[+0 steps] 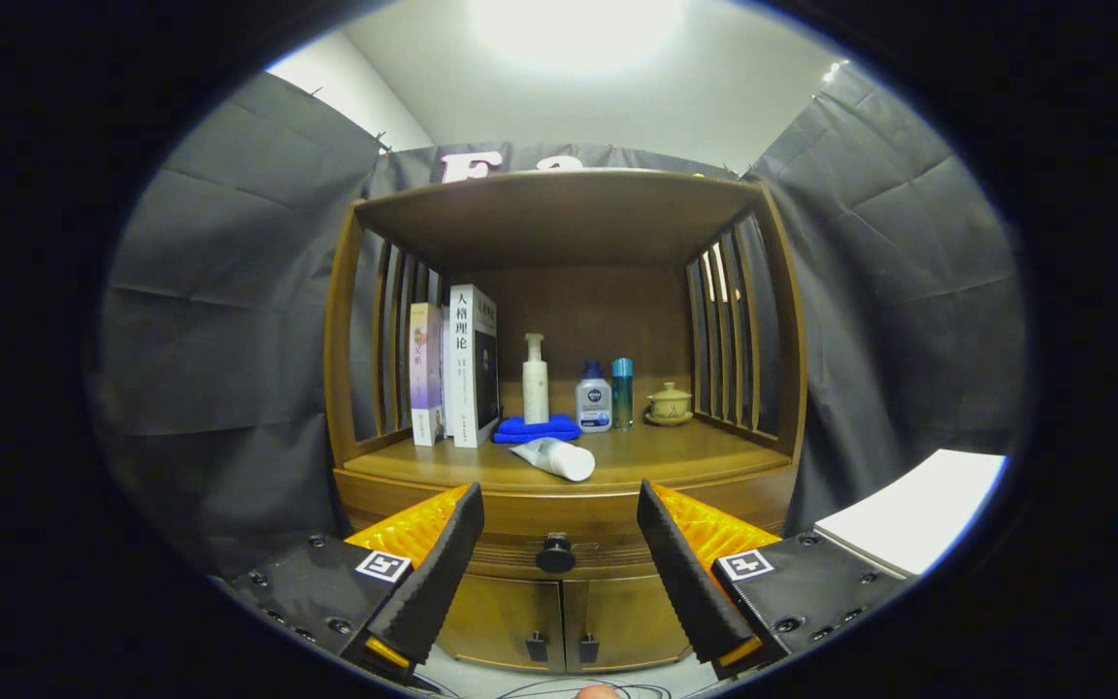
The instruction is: Pull open the drawer, take out the items inside it, and place them on the countertop above the cabinet.
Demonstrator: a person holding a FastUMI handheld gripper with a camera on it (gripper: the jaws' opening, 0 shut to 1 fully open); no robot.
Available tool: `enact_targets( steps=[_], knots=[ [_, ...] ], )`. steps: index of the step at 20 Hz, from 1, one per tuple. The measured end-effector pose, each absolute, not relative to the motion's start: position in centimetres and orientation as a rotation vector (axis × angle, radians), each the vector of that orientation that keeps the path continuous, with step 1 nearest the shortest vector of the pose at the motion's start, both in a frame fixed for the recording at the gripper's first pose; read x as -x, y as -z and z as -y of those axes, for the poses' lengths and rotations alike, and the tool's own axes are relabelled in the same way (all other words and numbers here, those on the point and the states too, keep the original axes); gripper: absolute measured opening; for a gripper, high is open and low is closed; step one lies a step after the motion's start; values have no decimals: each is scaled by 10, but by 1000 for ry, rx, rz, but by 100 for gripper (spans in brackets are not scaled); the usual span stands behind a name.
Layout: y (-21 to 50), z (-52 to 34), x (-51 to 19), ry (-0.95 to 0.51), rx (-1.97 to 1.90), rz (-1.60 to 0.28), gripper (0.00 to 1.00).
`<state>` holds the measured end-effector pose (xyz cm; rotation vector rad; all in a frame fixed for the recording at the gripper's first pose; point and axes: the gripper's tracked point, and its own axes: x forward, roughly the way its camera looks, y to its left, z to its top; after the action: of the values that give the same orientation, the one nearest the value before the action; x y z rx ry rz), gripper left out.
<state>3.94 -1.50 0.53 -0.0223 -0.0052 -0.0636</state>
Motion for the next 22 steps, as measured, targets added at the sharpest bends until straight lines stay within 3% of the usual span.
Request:
enact_targets(
  steps=[10, 22],
  knots=[
    [-41, 1, 20, 4, 25, 45, 99],
    [-47, 2, 31, -6, 5, 69, 99]
  ],
)
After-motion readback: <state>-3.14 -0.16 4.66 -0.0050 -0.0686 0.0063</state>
